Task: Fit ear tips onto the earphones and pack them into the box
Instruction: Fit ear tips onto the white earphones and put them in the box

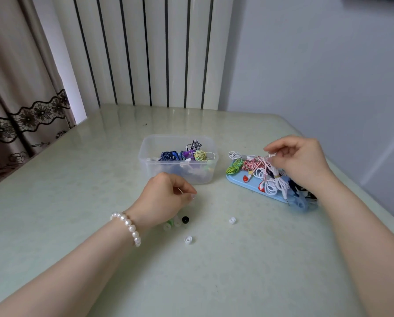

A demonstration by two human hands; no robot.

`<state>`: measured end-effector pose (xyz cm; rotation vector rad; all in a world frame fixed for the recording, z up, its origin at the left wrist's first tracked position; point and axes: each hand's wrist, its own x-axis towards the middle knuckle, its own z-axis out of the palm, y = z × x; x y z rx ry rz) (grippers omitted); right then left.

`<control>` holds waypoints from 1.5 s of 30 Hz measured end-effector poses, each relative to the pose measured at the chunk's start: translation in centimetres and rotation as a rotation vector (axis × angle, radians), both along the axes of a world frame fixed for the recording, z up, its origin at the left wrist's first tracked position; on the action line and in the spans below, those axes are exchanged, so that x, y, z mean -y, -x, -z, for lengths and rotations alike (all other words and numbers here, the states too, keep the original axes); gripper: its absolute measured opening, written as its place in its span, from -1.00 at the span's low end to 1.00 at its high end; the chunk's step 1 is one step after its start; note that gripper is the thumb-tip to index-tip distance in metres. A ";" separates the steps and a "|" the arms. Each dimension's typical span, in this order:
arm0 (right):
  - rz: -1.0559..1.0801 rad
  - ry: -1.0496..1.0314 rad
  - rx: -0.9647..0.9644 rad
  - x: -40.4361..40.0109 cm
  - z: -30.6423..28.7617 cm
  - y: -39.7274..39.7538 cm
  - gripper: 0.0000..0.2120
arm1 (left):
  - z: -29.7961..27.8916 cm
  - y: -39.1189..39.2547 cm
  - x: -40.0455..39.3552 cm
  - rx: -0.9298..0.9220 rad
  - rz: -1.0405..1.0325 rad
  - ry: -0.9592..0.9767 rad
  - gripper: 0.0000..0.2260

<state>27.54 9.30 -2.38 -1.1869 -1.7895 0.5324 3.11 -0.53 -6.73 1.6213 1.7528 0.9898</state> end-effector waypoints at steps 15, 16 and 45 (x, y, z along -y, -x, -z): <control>-0.325 0.170 -0.716 1.9 -0.8 3.2 -0.70 | 1.1 -4.5 -0.1 -0.457 0.335 -0.226 -0.69; -0.338 0.196 -0.754 1.9 -0.8 3.3 -0.70 | 1.4 -5.0 -0.2 -0.510 0.350 -0.219 -0.68; -0.395 0.544 -1.030 2.8 0.4 5.2 -0.67 | -1.1 -2.6 1.0 0.899 0.381 0.268 -0.97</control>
